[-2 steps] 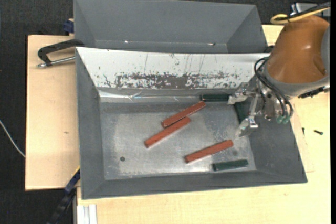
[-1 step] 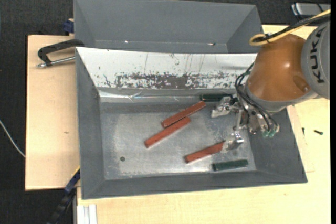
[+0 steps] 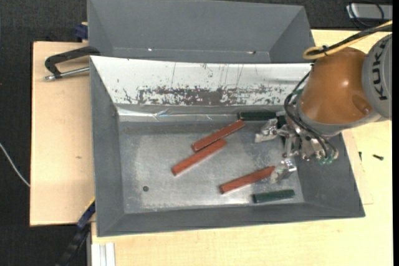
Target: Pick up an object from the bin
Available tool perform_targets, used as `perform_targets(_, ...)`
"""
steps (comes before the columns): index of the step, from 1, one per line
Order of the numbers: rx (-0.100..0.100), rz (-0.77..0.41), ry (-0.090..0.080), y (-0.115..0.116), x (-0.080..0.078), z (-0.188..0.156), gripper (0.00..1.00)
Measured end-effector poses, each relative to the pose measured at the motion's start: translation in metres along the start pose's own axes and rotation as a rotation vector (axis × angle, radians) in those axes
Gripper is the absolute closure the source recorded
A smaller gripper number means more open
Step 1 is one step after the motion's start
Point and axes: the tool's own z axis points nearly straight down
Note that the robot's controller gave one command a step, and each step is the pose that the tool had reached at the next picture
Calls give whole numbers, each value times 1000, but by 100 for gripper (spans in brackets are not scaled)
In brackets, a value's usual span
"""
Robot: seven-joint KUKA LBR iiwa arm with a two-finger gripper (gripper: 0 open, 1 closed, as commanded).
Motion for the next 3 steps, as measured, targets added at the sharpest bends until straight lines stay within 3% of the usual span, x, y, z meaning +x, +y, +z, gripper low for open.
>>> perform_targets(1,14,-206,-11,38,20,30,100)
perform_targets(2,14,-205,-12,38,20,30,100)
perform_targets(3,8,-382,-8,38,7,-175,100)
